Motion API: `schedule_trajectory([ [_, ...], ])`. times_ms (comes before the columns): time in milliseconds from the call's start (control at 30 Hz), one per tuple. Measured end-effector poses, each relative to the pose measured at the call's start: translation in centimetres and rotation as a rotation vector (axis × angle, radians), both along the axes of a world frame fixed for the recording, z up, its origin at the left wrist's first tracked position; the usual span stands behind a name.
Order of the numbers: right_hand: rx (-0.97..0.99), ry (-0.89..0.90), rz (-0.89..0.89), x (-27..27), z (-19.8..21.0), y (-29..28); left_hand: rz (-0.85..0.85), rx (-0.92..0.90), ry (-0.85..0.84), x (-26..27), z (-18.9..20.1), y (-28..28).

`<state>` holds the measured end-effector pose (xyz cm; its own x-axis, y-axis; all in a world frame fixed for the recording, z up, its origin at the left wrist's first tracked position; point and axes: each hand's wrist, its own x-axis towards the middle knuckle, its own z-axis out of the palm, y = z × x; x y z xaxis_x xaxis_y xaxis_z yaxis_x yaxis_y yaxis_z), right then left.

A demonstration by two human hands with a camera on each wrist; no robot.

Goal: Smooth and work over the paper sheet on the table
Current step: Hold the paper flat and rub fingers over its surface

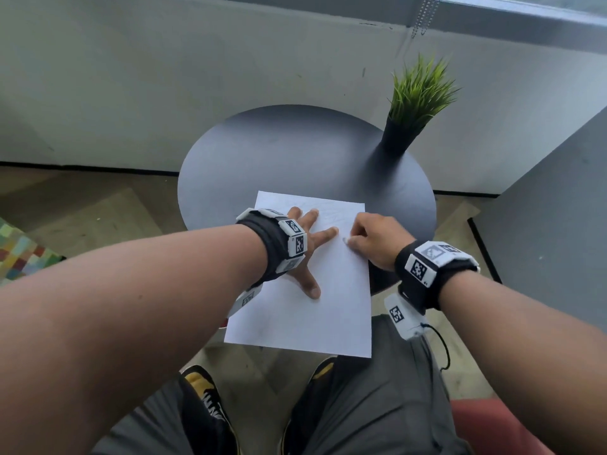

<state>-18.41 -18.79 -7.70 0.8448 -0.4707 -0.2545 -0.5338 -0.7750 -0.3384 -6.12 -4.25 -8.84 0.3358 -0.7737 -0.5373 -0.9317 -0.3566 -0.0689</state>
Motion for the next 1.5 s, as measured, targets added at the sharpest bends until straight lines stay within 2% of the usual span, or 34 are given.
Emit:
schedule_trajectory([
  [67, -0.038, -0.017, 0.009, 0.1, -0.4, 0.7, 0.002, 0.004, 0.006, 0.1, 0.1, 0.0],
  [167, 0.053, 0.029, 0.314, -0.7, -0.8, 4.8, -0.006, 0.0, 0.032, 0.5, -0.2, 0.3],
  [233, 0.106, 0.078, 0.394, -1.3, -0.3, 5.0, -0.024, 0.013, 0.028, 0.6, -0.1, 0.4],
  [400, 0.021, -0.045, 0.016, -0.6, -0.7, 0.0, -0.022, 0.023, 0.031, 0.5, 0.1, 0.3],
  [433, -0.01, -0.047, 0.035, -0.6, -0.8, 0.5, -0.024, 0.026, 0.03, 0.6, 0.1, 0.2],
  [500, -0.034, -0.011, 0.221, -0.7, -0.9, 3.1, -0.034, 0.034, 0.033, 0.8, 0.0, 0.3],
  [567, 0.033, 0.046, 0.416, -1.3, -0.5, 5.0, -0.04, 0.048, 0.039, 1.0, 0.1, 0.5],
  [600, 0.06, 0.072, 0.432, -1.4, -0.1, 4.8, -0.041, 0.053, 0.043, 0.9, 0.2, 0.5],
  [800, 0.019, -0.006, 0.006, -0.5, -0.4, -0.7, 0.0, 0.071, 0.043, 0.2, 1.2, 0.0],
  [867, -0.011, 0.007, 0.043, -0.6, -0.5, 0.2, 0.018, 0.038, 0.045, -0.1, 1.0, -0.1],
  [1000, 0.015, 0.089, 0.419, -1.7, -0.1, 3.8, 0.03, -0.049, 0.031, -0.6, 0.0, -0.2],
  [1033, 0.036, 0.102, 0.446, -1.9, 0.1, 4.0, 0.023, -0.055, 0.019, -0.7, -0.1, -0.3],
  [1067, 0.045, 0.094, 0.408, -1.9, 0.1, 3.5, 0.021, -0.058, 0.019, -0.8, 0.0, -0.4],
  [1200, 0.017, -0.011, 0.031, -1.3, -0.3, 0.1, 0.055, -0.018, 0.037, -0.9, 0.3, -0.4],
  [1267, -0.038, -0.027, 0.055, -1.4, -0.6, 0.7, 0.056, -0.006, 0.045, -1.0, 0.3, -0.5],
  [1367, 0.009, 0.04, 0.334, -2.3, -0.5, 3.4, 0.051, -0.004, 0.047, -0.9, 0.3, -0.6],
  [1400, 0.039, 0.077, 0.376, -2.6, -0.2, 3.5, 0.049, 0.003, 0.037, -0.9, 0.3, -0.6],
  [1433, 0.043, 0.09, 0.364, -2.5, 0.0, 3.0, 0.047, 0.009, 0.029, -0.9, 0.4, -0.7],
  [1500, 0.017, 0.063, 0.205, -1.7, 0.0, 0.7, 0.046, 0.015, 0.018, -1.1, 0.6, -0.9],
])
